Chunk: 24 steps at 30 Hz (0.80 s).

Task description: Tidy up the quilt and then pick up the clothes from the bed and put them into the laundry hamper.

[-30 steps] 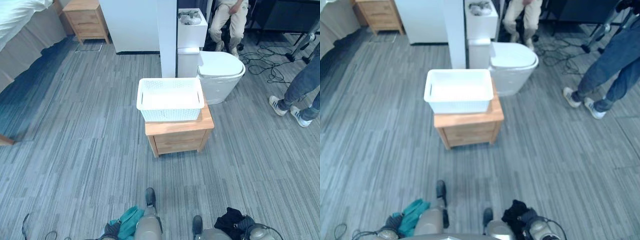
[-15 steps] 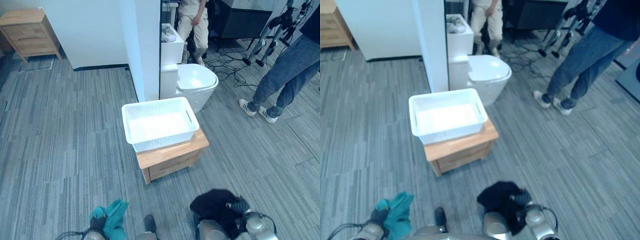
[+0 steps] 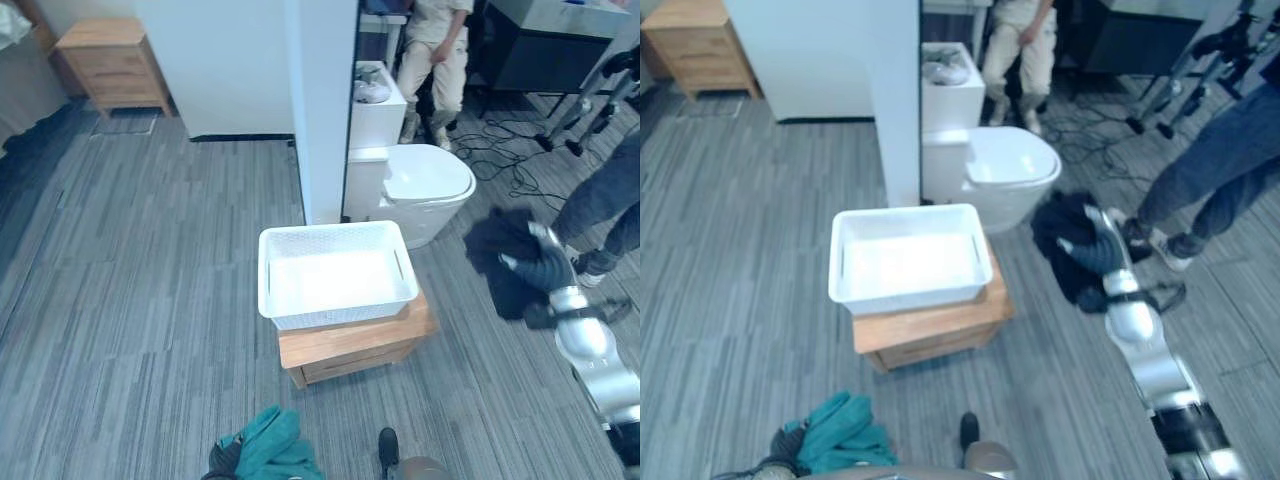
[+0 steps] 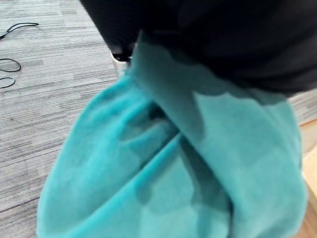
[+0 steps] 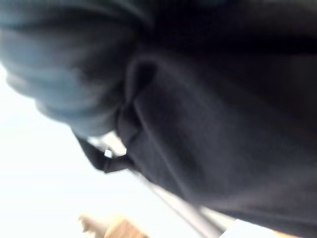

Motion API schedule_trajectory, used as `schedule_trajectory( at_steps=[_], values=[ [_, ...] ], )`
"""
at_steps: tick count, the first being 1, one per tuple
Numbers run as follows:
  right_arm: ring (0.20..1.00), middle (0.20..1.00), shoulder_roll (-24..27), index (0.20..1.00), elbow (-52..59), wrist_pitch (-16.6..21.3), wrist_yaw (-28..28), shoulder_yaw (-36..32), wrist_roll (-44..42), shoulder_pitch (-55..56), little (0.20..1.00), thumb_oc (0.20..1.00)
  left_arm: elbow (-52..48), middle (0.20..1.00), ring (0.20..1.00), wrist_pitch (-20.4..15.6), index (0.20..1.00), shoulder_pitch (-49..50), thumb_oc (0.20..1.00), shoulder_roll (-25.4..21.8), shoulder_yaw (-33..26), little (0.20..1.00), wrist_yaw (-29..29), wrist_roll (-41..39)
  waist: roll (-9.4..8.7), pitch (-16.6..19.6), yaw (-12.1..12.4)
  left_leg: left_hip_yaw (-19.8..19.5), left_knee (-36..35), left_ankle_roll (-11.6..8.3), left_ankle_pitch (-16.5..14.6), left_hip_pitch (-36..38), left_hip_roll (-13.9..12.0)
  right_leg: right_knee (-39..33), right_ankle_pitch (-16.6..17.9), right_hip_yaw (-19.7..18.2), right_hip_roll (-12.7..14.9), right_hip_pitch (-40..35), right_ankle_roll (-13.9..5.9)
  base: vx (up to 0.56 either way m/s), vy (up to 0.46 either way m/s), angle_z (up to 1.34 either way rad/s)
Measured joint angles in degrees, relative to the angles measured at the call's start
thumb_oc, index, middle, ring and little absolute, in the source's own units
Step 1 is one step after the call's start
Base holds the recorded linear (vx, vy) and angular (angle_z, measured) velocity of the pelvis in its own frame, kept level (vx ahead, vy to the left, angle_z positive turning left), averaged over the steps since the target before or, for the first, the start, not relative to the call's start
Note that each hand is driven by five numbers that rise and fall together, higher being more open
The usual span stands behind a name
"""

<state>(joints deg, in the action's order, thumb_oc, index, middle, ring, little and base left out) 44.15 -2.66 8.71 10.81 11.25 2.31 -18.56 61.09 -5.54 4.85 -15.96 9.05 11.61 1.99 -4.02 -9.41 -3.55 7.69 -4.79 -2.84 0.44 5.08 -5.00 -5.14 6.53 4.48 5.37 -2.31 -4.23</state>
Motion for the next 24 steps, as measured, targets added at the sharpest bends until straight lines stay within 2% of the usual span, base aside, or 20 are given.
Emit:
schedule_trajectory(
  at_steps=[4,5,6,7,8,10,11,13,16,18,19,21,23,24],
  values=[
    [0.2,0.2,1.35,0.2,-7.59,0.14,0.49,7.47,-0.02,-15.22,0.2,0.2,-1.46,0.2,0.2,-0.55,0.2,0.44,0.2,-1.19,0.37,0.2,-0.13,-2.73,-0.75,-0.23,3.86,-1.45,-0.03,-0.39,0.12,-1.68,0.21,-0.01,-0.93,0.45,0.32,0.68,-0.43,-0.01,-0.015,0.28],
    [0.2,0.2,1.35,0.2,-8.23,0.07,0.51,7.55,-0.02,-16.22,0.2,0.2,-1.9,0.2,0.2,-0.66,0.2,1.15,0.2,-1.43,0.32,0.2,-0.14,-3.81,-0.99,-0.48,4.98,-1.99,-0.17,-0.38,0.29,-2.55,0.38,0.0,-1.45,0.63,0.54,0.71,-0.5,-0.08,-0.024,0.26],
    [0.2,0.2,1.47,0.2,-10.37,0.38,0.7,8.5,-0.04,-17.76,0.2,0.2,-2.47,0.2,0.2,-0.76,0.2,1.58,0.2,-1.64,0.19,0.2,-0.16,-4.45,-1.1,-0.88,5.49,-2.35,-0.26,-0.47,0.33,-3.15,0.39,-0.02,-1.63,1.47,0.56,1.06,-0.59,-0.08,-0.02,0.27],
    [0.2,0.2,3.56,0.2,-17.27,0.16,1.3,13.17,-0.02,-24.12,0.2,0.2,-2.77,0.2,0.2,-1.45,0.2,1.5,0.2,-2.49,0.23,0.2,-0.16,-6.45,-1.51,-1.42,5.79,-2.98,-0.28,-0.4,0.55,-5.38,0.35,-0.01,-1.81,1.75,0.53,2.9,-0.75,-0.04,-0.019,0.4],
    [0.2,0.2,4.97,0.2,-19.9,-0.84,1.4,13.16,-0.04,-25.72,0.2,0.2,-2.94,0.2,0.2,-1.52,0.2,0.77,0.2,-3.03,0.23,0.2,-0.12,-6.62,-1.8,-1.98,5.94,-3.23,-0.1,-0.36,0.9,-6.79,0.21,0.0,-1.78,2.32,0.53,4.02,-0.74,-0.02,-0.015,0.61],
    [0.2,0.2,6.57,0.2,-22.6,-1.75,1.63,12.97,-0.04,-26.44,0.2,0.2,-4.1,0.2,0.2,-1.57,0.2,1.23,0.2,-3.57,0.2,0.2,-0.15,-8.56,-1.47,-2.9,7.45,-3.69,0.04,0.2,2.57,-8.96,0.01,-0.01,-1.58,3.71,0.48,5.38,-0.96,-0.08,-0.028,0.44],
    [0.2,0.2,6.44,0.2,-23.73,-2.01,1.88,13.31,-0.06,-26.82,0.2,0.2,-4.61,0.2,0.2,-1.55,0.2,2.09,0.2,-3.97,0.2,0.2,-0.1,-8.73,-1.01,-4.44,8.76,-3.94,0.05,-0.28,3.16,-9.74,0.04,-0.01,-1.38,4.13,0.48,5.61,-0.85,-0.14,-0.039,0.15],
    [0.2,0.2,6.65,0.2,-25.7,-2.08,2.86,13.97,-0.06,-28.17,0.2,0.2,-6.81,0.2,0.2,-1.83,0.2,2.33,0.2,-5.23,0.77,0.2,-0.03,-10.34,-1.22,-6.13,8.69,-5.06,0.06,-0.46,3.89,-12.01,0.07,0.01,-1.04,5.06,0.46,7.75,-0.7,-0.11,-0.015,0.25],
    [0.2,0.2,6.48,0.2,-29.56,-2.46,2.89,14.13,-0.07,-29.21,0.2,0.2,-9.02,0.2,0.2,-2.17,0.2,1.03,0.2,-5.51,0.7,0.2,-0.03,-11.09,0.06,-10.28,10.46,-6.19,0.07,-0.38,4.73,-14.22,0.28,0.3,-0.23,6.14,0.34,9.26,-0.23,-0.11,-0.022,0.2],
    [0.2,0.2,6.13,0.2,-33.09,-2.29,3.64,14.02,-0.24,-29.39,0.2,0.2,-12.82,0.2,0.2,-2.66,0.2,1.19,0.2,-5.94,0.79,0.2,0.0,-13.17,0.85,-11.6,11.46,-6.73,0.08,-0.45,4.97,-16.05,0.33,0.33,-0.24,6.64,0.26,10.79,-0.25,-0.05,-0.037,0.15],
    [1.0,1.0,6.24,1.0,-35.86,-2.54,4.12,13.92,-0.46,-30.19,1.0,1.0,-15.73,0.2,0.2,-3.61,0.2,0.67,0.2,-6.6,0.83,0.2,0.03,-13.18,0.97,-13.36,11.78,-7.07,0.09,-0.62,5.33,-17.35,0.27,0.32,-0.19,6.92,0.16,11.88,-0.18,-0.04,-0.042,0.2],
    [1.0,1.0,5.59,1.0,-38.4,-3.8,4.08,14.01,-0.82,-30.31,1.0,1.0,-16.88,0.2,0.2,-4.03,0.2,-1.47,0.2,-6.65,0.79,0.2,0.02,-13.34,2.51,-15.23,11.85,-8.67,0.1,-0.72,5.68,-18.81,0.18,0.34,-0.05,8.35,0.25,12.49,0.02,-0.01,-0.046,0.31],
    [1.0,1.0,3.99,1.0,-39.88,-4.29,4.04,14.15,-1.14,-30.29,1.0,1.0,-18.17,0.2,0.2,-4.01,0.2,-1.82,0.2,-6.69,0.74,0.2,0.08,-14.52,2.84,-15.44,11.82,-8.71,0.1,-0.72,5.68,-18.82,0.12,0.34,-0.05,8.52,0.17,12.33,0.02,0.01,-0.039,0.16],
    [1.0,1.0,2.19,1.0,-40.69,-4.57,4.26,14.5,-0.78,-30.25,1.0,1.0,-22.16,0.2,0.2,-3.94,0.2,-2.0,0.2,-7.18,0.72,0.2,0.65,-15.05,3.0,-15.48,11.81,-8.68,0.11,-0.72,5.68,-18.35,-0.05,0.34,-0.05,8.69,0.12,11.68,0.02,0.03,-0.038,0.13]
  ],
)
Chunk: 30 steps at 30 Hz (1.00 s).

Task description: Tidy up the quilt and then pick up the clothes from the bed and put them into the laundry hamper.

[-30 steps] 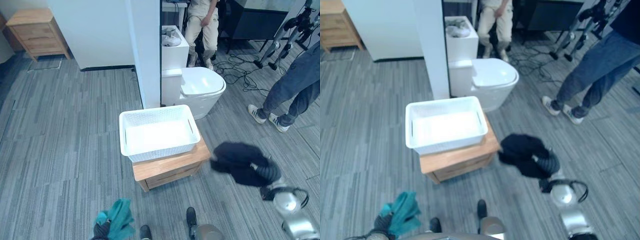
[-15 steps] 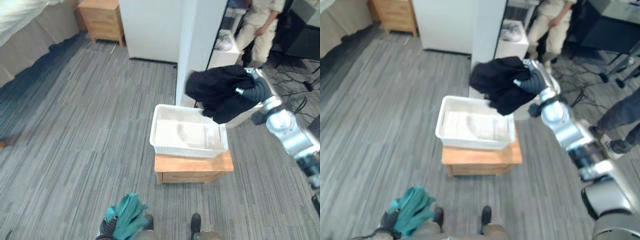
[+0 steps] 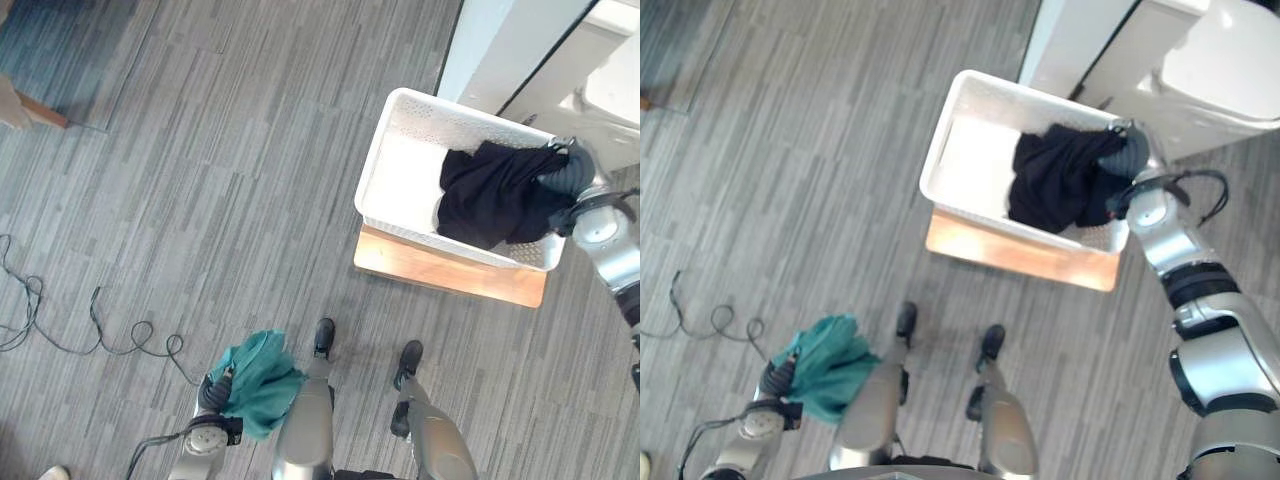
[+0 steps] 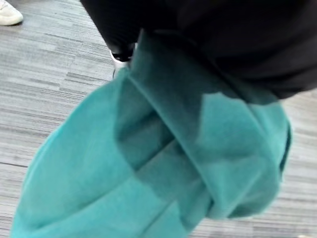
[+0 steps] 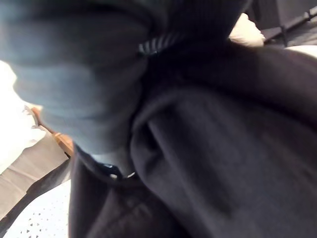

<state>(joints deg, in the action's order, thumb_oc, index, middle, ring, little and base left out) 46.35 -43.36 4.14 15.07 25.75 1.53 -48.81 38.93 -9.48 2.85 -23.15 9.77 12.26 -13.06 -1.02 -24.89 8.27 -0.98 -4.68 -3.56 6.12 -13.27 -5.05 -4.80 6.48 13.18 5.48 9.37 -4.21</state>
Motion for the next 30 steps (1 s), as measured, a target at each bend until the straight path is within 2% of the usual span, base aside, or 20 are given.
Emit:
schedule_trajectory(
  at_steps=[2,5,6,7,9,11,13,15,16,17,18,19,20,21,22,23,24,27,30],
  values=[
    [1.0,1.0,-0.59,1.0,1.88,-0.56,0.59,0.0,1.36,0.63,1.0,1.0,-4.54,0.2,0.2,-0.76,0.2,-1.58,0.2,-0.42,0.04,0.2,0.74,0.03,0.1,-0.04,-0.05,0.05,0.02,-0.01,-0.01,2.0,-0.18,0.0,0.0,0.2,-0.12,-2.32,0.0,0.05,-0.046,0.16],
    [1.0,1.0,0.15,1.0,11.89,-0.53,2.21,-1.72,6.21,6.8,1.0,1.0,-13.45,0.2,0.2,-0.63,0.2,-1.85,0.2,-2.42,1.12,0.2,1.34,0.9,0.03,0.02,-0.16,0.12,0.04,-0.01,-0.01,5.63,-0.27,-0.01,0.0,0.35,-0.21,-6.56,0.0,0.06,-0.026,0.2],
    [1.0,1.0,0.29,1.0,21.68,0.02,3.25,-7.18,10.92,14.35,1.0,1.0,-20.31,0.2,0.2,-1.35,0.2,-3.48,0.2,-4.62,1.27,0.2,1.58,3.2,-0.11,0.07,-0.5,0.28,0.01,-0.01,-0.04,8.4,-0.35,-0.31,-0.02,0.4,-0.33,-9.45,-0.03,0.06,-0.029,0.22],
    [1.0,1.0,0.12,1.0,24.5,0.68,3.91,-9.24,12.24,17.02,1.0,1.0,-22.66,0.2,0.2,-2.03,0.2,-3.7,0.2,-5.76,1.04,0.2,1.66,3.55,-0.19,0.3,-0.27,0.42,0.01,0.0,-0.05,8.69,-0.33,-0.27,-0.02,0.34,-0.35,-9.98,-0.02,0.08,-0.02,0.11],
    [1.0,1.0,-0.25,1.0,30.52,0.99,4.66,-15.51,16.83,24.44,1.0,1.0,-29.75,0.2,0.2,-3.17,0.2,-5.57,0.2,-9.17,0.15,0.2,1.89,5.94,-0.99,0.75,-1.61,0.72,0.01,-0.16,-0.22,9.56,-0.33,-0.03,-0.03,0.08,-0.28,-10.58,-0.03,0.08,0.01,-0.07],
    [1.0,1.0,-0.38,1.0,31.53,0.42,4.98,-17.72,20.09,28.78,1.0,1.0,-32.99,0.2,0.2,-3.25,0.2,-6.21,0.2,-10.52,-1.75,0.2,1.85,7.22,-1.86,1.31,-2.95,1.86,0.01,-0.07,-0.45,10.35,-0.14,-0.06,-0.03,-1.16,-0.01,-10.72,-0.03,0.05,0.026,-0.24],
    [1.0,1.0,-1.87,1.0,37.64,-0.15,4.7,-24.09,24.85,38.16,1.0,1.0,-38.54,0.2,0.2,-3.12,0.2,-4.73,0.2,-12.02,-4.83,0.2,2.0,8.85,-2.37,2.14,-5.03,3.5,0.01,0.15,-0.97,10.91,-0.09,-0.05,-0.04,-2.9,0.15,-10.26,-0.05,0.08,0.065,-0.42],
    [1.0,1.0,-7.14,1.0,42.68,0.23,4.26,-28.79,26.08,44.38,1.0,1.0,-44.07,0.2,0.2,-2.7,0.2,-3.46,0.2,-12.92,-7.29,0.2,2.56,9.8,-2.61,2.93,-6.58,6.32,-0.04,0.4,-2.47,12.49,-0.45,-0.22,-0.25,-5.7,-0.01,-10.61,-0.28,0.09,0.042,-0.64],
    [1.0,1.0,-7.54,1.0,43.07,0.64,3.72,-28.33,26.17,46.61,1.0,1.0,-45.16,0.2,0.2,-2.97,0.2,-3.55,0.2,-13.09,-7.82,0.2,2.81,10.51,-3.09,3.72,-7.88,7.28,-0.04,0.32,-2.98,13.04,-0.39,-0.3,-0.37,-6.98,0.07,-10.26,-0.41,0.07,0.061,-0.97],
    [1.0,1.0,-7.66,1.0,43.09,1.15,2.33,-27.28,27.26,50.41,1.0,1.0,-46.03,0.2,0.2,-3.11,0.2,-4.32,0.2,-13.18,-8.07,0.2,3.27,12.16,-3.37,6.05,-9.97,9.55,-0.08,0.22,-3.61,13.52,-0.19,-0.35,-0.83,-8.57,0.36,-9.49,-0.49,0.05,0.074,-0.82],
    [1.0,1.0,-8.84,1.0,43.04,1.29,1.79,-27.56,27.27,51.82,1.0,1.0,-46.27,0.2,0.2,-3.1,0.2,-4.63,0.2,-13.19,-8.02,0.2,3.75,12.81,-3.62,7.55,-10.8,10.75,-0.21,0.31,-3.73,13.47,-0.08,-0.34,-1.68,-9.82,0.64,-9.26,-0.65,0.05,0.092,-0.98],
    [1.0,1.0,-9.55,1.0,42.57,1.15,0.85,-27.09,27.25,54.98,1.0,1.0,-46.22,0.2,0.2,-3.12,0.2,-5.33,0.2,-13.16,-7.8,0.2,4.1,14.55,-3.68,9.33,-13.11,12.69,-0.43,0.33,-4.85,14.2,-0.21,-0.36,-2.41,-11.34,0.53,-8.46,-0.67,0.03,0.063,-0.71],
    [1.0,1.0,-9.57,1.0,42.42,1.17,0.58,-26.96,27.24,56.4,1.0,1.0,-46.16,0.2,0.2,-3.12,0.2,-5.54,0.2,-12.97,-7.61,0.2,4.22,15.38,-3.09,9.97,-13.69,13.17,-0.46,0.12,-5.05,13.99,-0.48,-0.36,-2.45,-12.05,0.35,-8.41,-0.63,0.03,0.045,-0.64],
    [1.0,1.0,-10.12,1.0,41.4,1.3,0.46,-26.55,27.16,58.8,1.0,1.0,-45.68,0.2,0.2,-3.0,0.2,-6.64,0.2,-12.87,-6.65,0.2,4.45,16.38,-3.27,10.52,-15.83,14.0,-0.23,0.02,-5.13,14.68,-0.32,-0.35,-2.42,-12.86,0.3,-7.77,-0.65,0.03,0.024,-0.5],
    [1.0,1.0,-9.79,1.0,37.48,1.32,-0.32,-24.76,27.15,60.19,1.0,1.0,-42.7,0.2,0.2,-2.87,0.2,-9.52,0.2,-12.78,-4.06,0.2,5.37,18.21,-2.45,12.6,-17.17,15.72,-0.47,-0.18,-5.29,14.35,-0.86,-0.38,-2.39,-13.9,0.02,-6.78,-0.75,0.02,0.022,-0.58],
    [1.0,1.0,-9.39,1.0,36.33,1.06,-1.19,-23.63,27.16,61.31,1.0,1.0,-40.9,0.2,0.2,-2.62,0.2,-10.96,0.2,-12.61,-3.07,0.2,5.45,19.14,-1.7,13.2,-17.74,16.73,-0.49,-0.23,-5.35,14.13,-1.11,-0.37,-2.31,-14.27,-0.07,-6.4,-0.86,0.01,0.014,-0.68],
    [1.0,1.0,-9.36,1.0,35.46,0.83,-1.77,-22.57,27.17,62.98,1.0,1.0,-38.27,0.2,0.2,-1.74,0.2,-13.56,0.2,-12.67,-1.1,0.2,5.67,21.02,-1.04,13.43,-19.86,17.72,-0.49,-0.25,-5.42,14.22,-1.36,-0.37,-1.87,-14.32,-0.12,-5.79,-1.26,-0.03,0.005,-0.45],
    [1.0,1.0,-9.27,1.0,33.68,1.03,-2.51,-20.06,27.15,64.06,1.0,1.0,-28.07,0.2,0.2,-0.12,0.2,-23.29,0.2,-12.86,5.14,0.2,6.56,24.6,0.28,14.03,-22.97,18.93,-0.48,-0.14,-5.16,12.55,-1.45,-0.36,-0.91,-15.38,-0.55,-3.23,-1.12,-0.08,0.015,-0.28],
    [1.0,1.0,-8.68,1.0,32.58,1.12,-2.82,-17.62,27.17,63.55,1.0,1.0,-17.6,0.2,0.2,1.7,0.2,-32.85,0.2,-13.57,9.72,0.2,8.5,27.98,1.69,14.07,-25.17,20.41,-0.45,0.0,-4.1,8.85,-1.24,-0.37,0.68,-16.55,-0.56,1.37,-1.51,-0.11,0.004,-0.22]
  ],
)
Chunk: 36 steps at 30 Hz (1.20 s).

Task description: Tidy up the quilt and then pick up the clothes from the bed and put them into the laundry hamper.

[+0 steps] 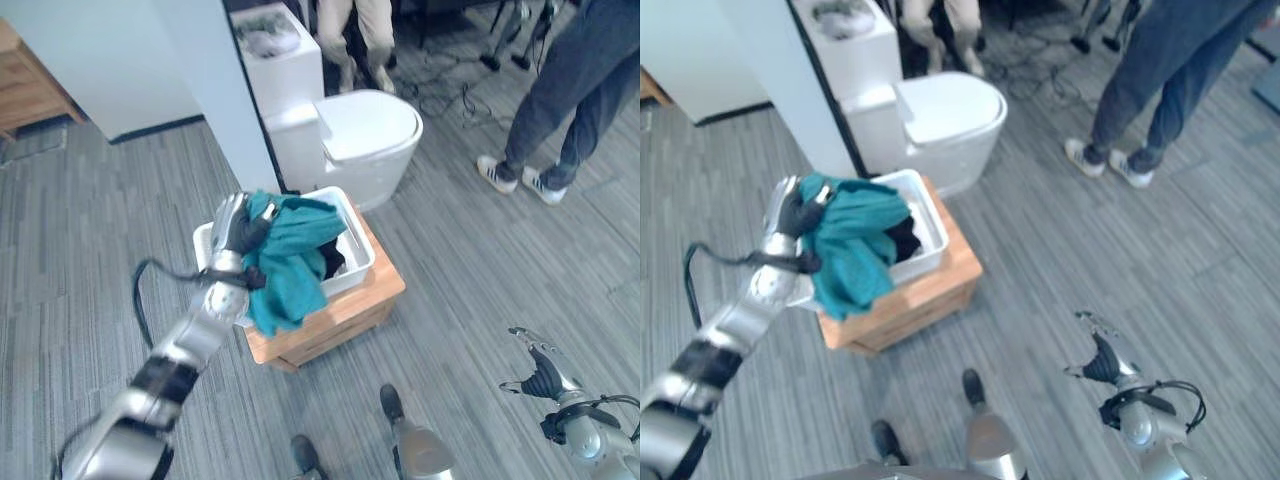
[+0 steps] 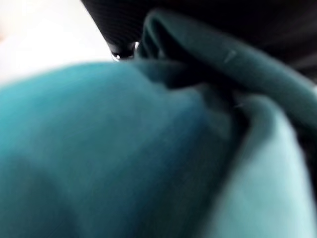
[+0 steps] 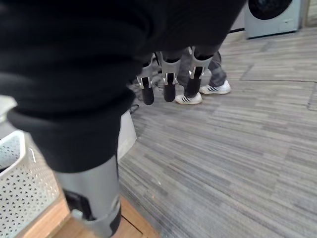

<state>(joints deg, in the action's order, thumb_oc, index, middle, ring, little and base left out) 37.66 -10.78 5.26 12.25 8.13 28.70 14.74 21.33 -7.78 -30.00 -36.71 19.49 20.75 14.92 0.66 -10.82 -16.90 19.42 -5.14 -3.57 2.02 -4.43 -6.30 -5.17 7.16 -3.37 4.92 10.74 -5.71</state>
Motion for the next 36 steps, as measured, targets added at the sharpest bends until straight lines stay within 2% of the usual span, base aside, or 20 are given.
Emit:
schedule_trajectory(
  at_steps=[4,7,11,14,15,16,21,22,23,26,29,30,32,33,34,36],
  values=[
    [1.0,1.0,-0.08,1.0,-2.04,0.02,0.21,3.47,-0.01,-1.43,1.0,1.0,9.16,0.2,0.2,2.87,0.2,-9.53,0.2,-3.1,3.26,0.2,2.2,1.95,0.7,-2.21,-0.92,0.84,0.33,-0.16,0.67,-2.4,-0.19,0.33,2.04,-0.49,-0.39,3.07,1.04,-0.06,-0.033,-0.17],
    [1.0,1.0,-1.05,1.0,-3.96,0.14,1.82,4.13,-0.01,-1.65,1.0,1.0,9.24,0.2,0.2,3.69,0.2,-14.44,0.2,-7.87,3.08,0.2,5.87,3.08,0.37,-5.59,-0.84,0.94,0.27,-0.24,0.69,-2.59,-0.6,0.34,2.12,-0.39,-0.72,3.29,1.15,-0.03,-0.04,-0.03],
    [1.0,1.0,-1.31,1.0,-8.71,0.49,2.82,6.51,-0.06,-3.03,1.0,1.0,12.05,0.2,0.2,5.14,0.2,-19.03,0.2,-10.89,3.96,0.2,9.96,4.86,-0.11,-6.8,-0.08,0.72,0.18,-0.36,0.7,-3.38,-1.03,0.33,2.1,-0.07,-1.13,4.01,1.14,-0.02,-0.043,0.02],
    [1.0,1.0,-1.35,1.0,-11.07,1.45,4.2,8.83,-0.67,-5.22,1.0,1.0,17.69,0.2,0.2,6.21,0.2,-23.13,0.2,-11.84,7.57,0.2,12.8,6.23,-0.96,-8.16,-0.03,0.23,0.32,-0.87,1.05,-4.42,-1.05,0.33,2.11,0.41,-1.06,4.75,1.15,-0.05,-0.048,0.09],
    [1.0,1.0,-1.97,1.0,-11.08,1.66,4.26,8.98,-0.72,-6.19,1.0,1.0,19.7,0.58,0.58,6.85,0.58,-23.83,0.58,-11.68,8.35,0.58,12.67,6.1,-1.41,-8.96,0.03,0.23,0.34,-0.93,1.11,-4.89,-0.99,0.33,2.11,0.49,-0.99,5.22,1.15,-0.03,-0.041,0.05],
    [1.0,1.0,-2.56,1.0,-11.12,1.65,4.43,8.95,-0.76,-6.73,1.0,1.0,20.45,1.0,1.0,7.06,1.0,-23.8,1.0,-11.44,8.48,1.0,12.43,5.89,-1.62,-9.56,0.13,0.17,0.34,-0.96,1.16,-4.96,-0.99,0.33,2.11,0.5,-0.99,5.24,1.15,-0.05,-0.045,0.06],
    [1.0,1.0,-6.35,1.0,-15.44,-0.77,5.02,13.04,-1.85,-12.17,1.0,1.0,27.03,1.0,1.0,5.11,1.0,-18.79,1.0,0.26,5.86,1.0,4.46,-3.78,-1.74,-11.9,0.57,-0.98,0.34,-1.01,1.23,-5.32,-0.99,0.35,2.12,1.27,-0.97,5.2,1.16,-0.03,-0.01,0.07],
    [1.0,1.0,-6.81,1.0,-16.22,-0.79,4.95,13.73,-1.85,-13.35,1.0,1.0,27.61,1.0,1.0,5.28,1.0,-16.78,1.0,2.53,6.37,1.0,2.19,-5.88,-1.78,-12.65,0.64,-1.02,0.35,-1.01,1.24,-5.32,-0.93,0.37,2.13,1.39,-0.92,5.18,1.18,0.02,0.034,0.0],
    [1.0,1.0,-7.41,1.0,-16.74,-0.99,4.88,15.1,-1.84,-15.3,1.0,1.0,28.1,1.0,1.0,5.36,1.0,-11.56,1.0,6.69,6.71,1.0,-1.78,-8.31,-1.86,-13.49,0.68,-0.94,0.37,-0.99,1.26,-5.14,-0.81,0.39,2.17,1.35,-0.76,5.06,1.22,0.0,0.0,0.0],
    [1.0,1.0,-7.28,1.0,-17.21,-2.62,3.86,15.02,-1.85,-15.9,1.0,1.0,26.25,1.0,1.0,4.99,1.0,-7.7,1.0,10.91,3.92,1.0,-4.29,-12.73,-1.89,-13.89,1.97,-1.07,0.35,-0.99,1.26,-2.46,-0.71,0.38,2.16,1.36,-0.57,2.41,1.23,0.03,0.019,0.0],
    [1.0,1.0,-7.12,1.0,-16.5,-2.7,3.82,14.24,-1.89,-16.22,1.0,1.0,24.82,1.0,1.0,4.91,1.0,-6.08,1.0,11.09,2.08,1.0,-6.01,-17.92,-1.84,-13.85,2.56,-1.37,0.14,-0.94,0.94,-0.49,-0.78,0.35,2.08,1.85,-0.53,0.19,1.21,0.06,0.011,0.06],
    [1.0,1.0,-7.13,1.0,-16.55,-2.99,3.53,14.12,-2.0,-16.78,1.0,1.0,19.83,1.0,1.0,4.07,1.0,-2.72,1.0,11.35,-0.79,1.0,-6.28,-23.73,-1.8,-13.83,2.92,-1.42,0.05,-0.78,0.38,0.74,-0.81,0.34,1.87,2.0,-0.55,-1.11,1.47,0.11,-0.008,0.0],
    [1.0,1.0,-7.64,1.0,-16.53,-2.94,2.44,14.37,-2.44,-17.2,1.0,1.0,14.77,1.0,1.0,2.81,1.0,1.52,1.0,10.74,-2.98,1.0,-6.79,-29.94,-1.79,-13.75,3.88,-1.95,0.0,-0.85,0.05,1.37,-0.76,0.35,0.85,3.03,-0.26,-2.2,1.9,0.13,-0.019,0.08],
    [1.0,1.0,-8.41,1.0,-16.9,-2.89,1.59,14.5,-2.64,-17.06,1.0,1.0,8.65,1.0,1.0,2.39,1.0,5.69,1.0,10.89,-6.68,1.0,-6.98,-31.78,-2.14,-13.65,3.84,-2.11,-0.01,-1.17,-0.38,2.13,-0.87,0.33,0.73,2.78,-0.46,-2.85,2.0,0.11,-0.014,0.11],
    [1.0,1.0,-8.53,1.0,-17.56,-2.45,0.98,14.97,-2.63,-16.24,1.0,1.0,5.47,1.0,1.0,0.95,1.0,8.8,1.0,10.78,-7.62,1.0,-6.6,-32.83,-2.0,-13.58,3.82,-2.43,0.0,-1.2,-0.26,3.29,-1.06,0.06,0.71,2.84,-0.71,-4.06,2.05,0.05,-0.012,0.07],
    [1.0,1.0,-9.72,1.0,-22.76,-1.89,-0.59,15.22,-2.41,-14.83,1.0,1.0,3.52,1.0,1.0,-0.06,1.0,12.89,1.0,10.41,-10.0,1.0,-5.57,-32.79,-0.87,-10.84,5.73,-2.93,-0.02,-1.13,-0.68,4.27,-1.52,0.01,-0.56,3.26,-1.02,-5.5,2.27,0.09,-0.013,0.13]
  ],
)
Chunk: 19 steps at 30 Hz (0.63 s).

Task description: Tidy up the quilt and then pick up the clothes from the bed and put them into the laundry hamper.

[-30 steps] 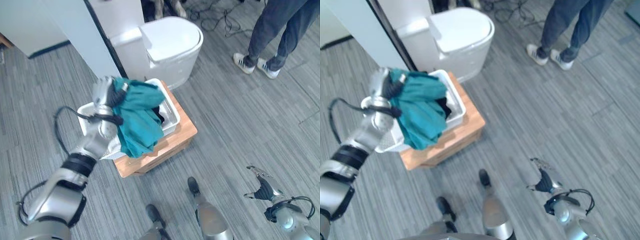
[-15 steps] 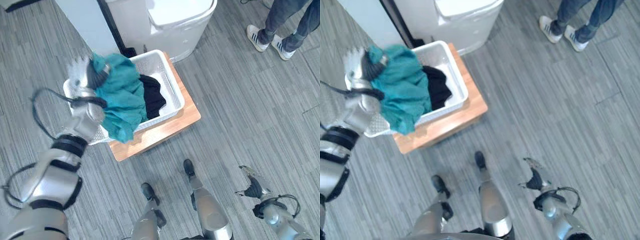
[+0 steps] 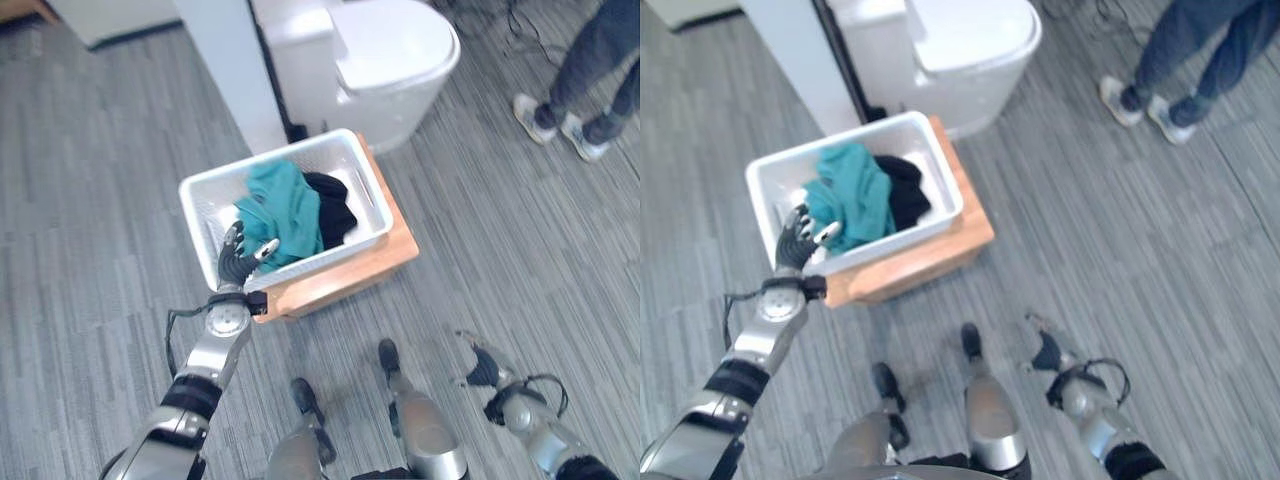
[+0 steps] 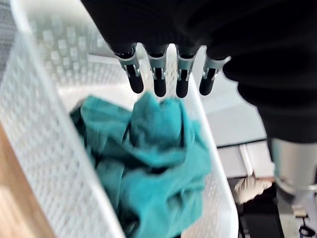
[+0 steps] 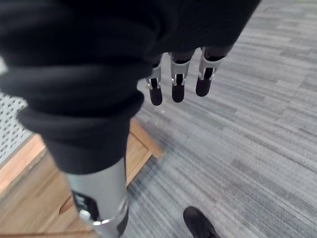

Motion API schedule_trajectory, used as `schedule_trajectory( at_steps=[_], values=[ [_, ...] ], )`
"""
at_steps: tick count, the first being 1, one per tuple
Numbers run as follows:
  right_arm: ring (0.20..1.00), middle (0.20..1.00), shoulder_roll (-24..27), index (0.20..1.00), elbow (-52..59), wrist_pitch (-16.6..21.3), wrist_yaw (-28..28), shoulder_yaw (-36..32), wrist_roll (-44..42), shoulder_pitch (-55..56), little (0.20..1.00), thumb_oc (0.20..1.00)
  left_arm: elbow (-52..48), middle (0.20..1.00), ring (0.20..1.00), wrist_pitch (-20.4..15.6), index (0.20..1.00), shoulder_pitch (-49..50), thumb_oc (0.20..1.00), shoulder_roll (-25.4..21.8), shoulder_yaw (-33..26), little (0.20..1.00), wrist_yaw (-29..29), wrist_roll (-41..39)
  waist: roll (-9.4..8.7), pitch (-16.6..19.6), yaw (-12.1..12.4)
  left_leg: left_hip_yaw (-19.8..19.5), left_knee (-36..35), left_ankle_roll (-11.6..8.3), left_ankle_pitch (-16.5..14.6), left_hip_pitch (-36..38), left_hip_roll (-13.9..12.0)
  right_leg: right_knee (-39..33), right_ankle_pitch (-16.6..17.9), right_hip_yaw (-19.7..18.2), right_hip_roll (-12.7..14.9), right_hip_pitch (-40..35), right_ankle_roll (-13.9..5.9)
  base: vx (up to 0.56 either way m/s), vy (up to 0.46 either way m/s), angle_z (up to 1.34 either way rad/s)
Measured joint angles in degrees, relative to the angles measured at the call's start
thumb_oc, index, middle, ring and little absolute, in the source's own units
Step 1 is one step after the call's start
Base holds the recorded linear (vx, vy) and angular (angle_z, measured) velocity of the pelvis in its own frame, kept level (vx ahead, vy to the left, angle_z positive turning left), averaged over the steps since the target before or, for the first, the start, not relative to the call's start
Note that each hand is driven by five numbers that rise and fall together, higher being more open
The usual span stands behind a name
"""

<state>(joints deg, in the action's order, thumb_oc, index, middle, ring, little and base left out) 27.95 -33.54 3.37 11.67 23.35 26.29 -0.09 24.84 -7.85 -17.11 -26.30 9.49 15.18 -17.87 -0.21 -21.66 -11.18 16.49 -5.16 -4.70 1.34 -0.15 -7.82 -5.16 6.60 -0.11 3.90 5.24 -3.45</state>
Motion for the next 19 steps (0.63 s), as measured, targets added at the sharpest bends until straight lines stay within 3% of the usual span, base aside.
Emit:
schedule_trajectory(
  at_steps=[3,5,8,10,12,13,15,16,19],
  values=[
    [1.0,1.0,-1.91,1.0,-6.99,-0.06,-0.78,0.0,0.12,-0.78,1.0,1.0,-0.04,1.0,1.0,-0.58,1.0,2.43,1.0,-4.18,-5.09,1.0,3.19,0.73,0.67,2.65,1.25,-0.27,0.01,-0.35,0.13,1.92,-0.48,0.08,-0.03,0.67,-0.45,-2.16,0.15,0.07,-0.022,0.11],
    [1.0,1.0,-2.17,1.0,-8.63,-0.03,-0.7,0.09,0.11,0.27,1.0,1.0,0.45,1.0,1.0,-1.9,1.0,2.8,1.0,-7.09,-8.67,1.0,6.06,1.18,1.29,6.25,1.8,-0.92,0.12,-0.45,0.06,2.04,-0.55,0.02,-0.27,1.19,-0.5,-2.57,0.16,0.05,0.001,0.12],
    [1.0,1.0,-2.23,1.0,-9.25,0.04,-0.77,0.86,0.11,1.08,1.0,1.0,-0.06,1.0,1.0,-4.37,1.0,7.35,1.0,-8.66,-12.45,1.0,6.08,0.71,1.9,9.91,3.47,-1.38,0.18,-0.43,0.04,3.02,-0.46,0.0,-0.49,1.82,-0.27,-3.96,-0.05,0.04,0.001,0.1],
    [1.0,1.0,-3.35,1.0,-11.59,-0.21,-0.84,1.52,0.04,1.0,1.0,1.0,1.92,1.0,1.0,-5.81,1.0,12.93,1.0,-6.15,-13.39,1.0,3.73,-0.03,1.97,11.79,3.87,-2.13,0.01,-0.28,-0.22,3.47,-0.3,0.0,-1.19,2.55,-0.03,-4.89,-0.29,0.03,0.02,0.17],
    [1.0,1.0,-4.72,1.0,-13.88,-0.95,-0.83,0.92,-0.16,0.7,1.0,1.0,5.49,1.0,1.0,-4.97,1.0,16.56,1.0,-3.24,-12.93,1.0,1.97,-0.25,1.94,12.23,3.61,-2.28,0.1,-0.26,-0.23,4.32,-0.2,-0.02,-1.23,2.52,-0.03,-5.63,-0.25,0.02,0.062,0.06],
    [1.0,1.0,-6.34,1.0,-18.63,-1.4,-0.86,-0.24,-0.36,-0.53,1.0,1.0,19.17,1.0,1.0,-3.09,1.0,22.41,1.0,2.28,-9.92,1.0,-1.47,-1.65,2.09,13.32,4.41,-2.43,0.0,0.11,-1.07,4.4,0.03,-0.02,-2.12,2.42,0.21,-5.7,-0.66,0.03,0.077,-0.04],
    [1.0,1.0,-6.99,1.0,-22.32,-2.06,-0.7,-0.76,-0.38,-1.14,1.0,1.0,31.73,1.0,1.0,-2.3,1.0,25.53,1.0,7.03,-8.92,1.0,-4.02,-1.83,1.97,13.89,4.65,-2.39,0.01,-0.2,-1.48,4.46,0.23,-0.03,-2.59,2.28,0.48,-5.72,-0.41,0.02,0.049,-0.04],
    [1.0,1.0,-7.15,1.0,-23.6,-3.19,-0.72,-1.16,-0.41,-0.53,1.0,1.0,37.8,1.0,1.0,2.65,1.0,26.83,1.0,10.42,-9.13,1.0,-5.45,-2.4,1.54,14.1,4.72,-2.2,0.01,0.14,-1.44,4.62,0.35,-0.02,-2.61,1.82,0.5,-5.54,-0.38,0.02,0.039,0.0],
    [1.0,1.0,-8.21,1.0,-24.24,-3.87,-0.44,-3.37,-2.8,-0.08,1.0,1.0,46.08,1.0,1.0,3.66,1.0,28.82,1.0,14.24,-9.5,1.0,-6.91,-2.25,0.95,14.57,5.5,-2.2,0.02,0.4,-1.38,4.45,0.58,-0.01,-2.65,1.77,0.69,-5.37,-0.31,0.02,0.067,-0.01]
  ],
)
